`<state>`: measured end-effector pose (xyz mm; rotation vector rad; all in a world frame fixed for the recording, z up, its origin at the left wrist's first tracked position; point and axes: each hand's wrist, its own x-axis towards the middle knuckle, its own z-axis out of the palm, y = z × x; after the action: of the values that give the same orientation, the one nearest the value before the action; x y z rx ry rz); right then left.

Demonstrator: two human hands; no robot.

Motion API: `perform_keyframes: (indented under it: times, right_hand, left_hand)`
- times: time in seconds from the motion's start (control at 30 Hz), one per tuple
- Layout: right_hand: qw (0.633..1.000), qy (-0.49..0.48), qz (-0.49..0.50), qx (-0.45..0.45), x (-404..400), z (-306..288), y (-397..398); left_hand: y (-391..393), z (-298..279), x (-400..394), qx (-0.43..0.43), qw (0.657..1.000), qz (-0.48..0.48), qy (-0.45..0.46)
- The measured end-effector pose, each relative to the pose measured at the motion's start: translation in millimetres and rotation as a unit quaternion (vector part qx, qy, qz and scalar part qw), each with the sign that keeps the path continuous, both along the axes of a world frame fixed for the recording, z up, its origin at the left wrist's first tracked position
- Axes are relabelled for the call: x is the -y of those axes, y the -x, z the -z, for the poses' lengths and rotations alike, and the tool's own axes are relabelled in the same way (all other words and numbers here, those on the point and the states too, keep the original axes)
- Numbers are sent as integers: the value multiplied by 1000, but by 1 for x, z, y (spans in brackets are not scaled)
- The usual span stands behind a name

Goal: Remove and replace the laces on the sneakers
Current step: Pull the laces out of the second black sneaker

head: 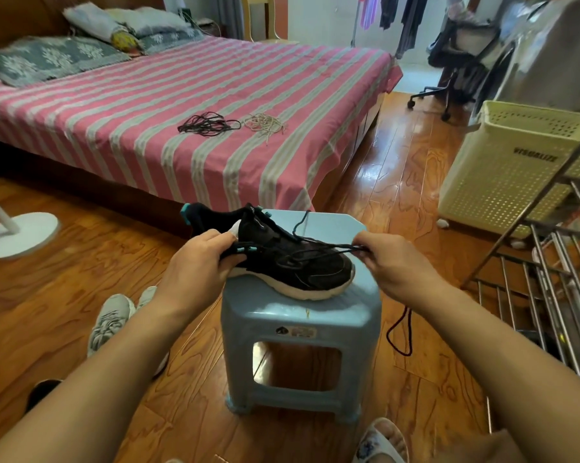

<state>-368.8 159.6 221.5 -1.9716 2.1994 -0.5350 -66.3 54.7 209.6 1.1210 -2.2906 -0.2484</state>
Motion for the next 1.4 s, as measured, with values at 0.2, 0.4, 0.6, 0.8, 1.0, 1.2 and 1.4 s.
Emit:
perform_keyframes:
  times: [0.2,0.4,0.6,0.8,1.0,1.2,1.4]
  right_hand:
    - [993,-52,108,12,-22,11,54]
    - [956,-125,265,-28,-35,29,105]
    - [878,-347,328,-38,-36,45,113]
    - [988,-110,-2,110,10,-13,3]
    - [987,-117,-89,61,38,-8,-27]
    - [990,26,-111,-86,29,14,-18]
    - [981,-39,177,-66,-18,23,80]
  left_hand:
    - [2,-1,1,10,1000,-1,2]
    - [-2,-2,1,15,1000,1,-6]
    - [2,-1,-2,11,1000,-8,-2]
    - [4,-1,-3,10,1000,-7,-7]
    - [0,0,-6,16,1000,-2,-6]
    - [3,0,-4,12,1000,-12,0]
    - [11,-1,-3,2,999,-32,-1]
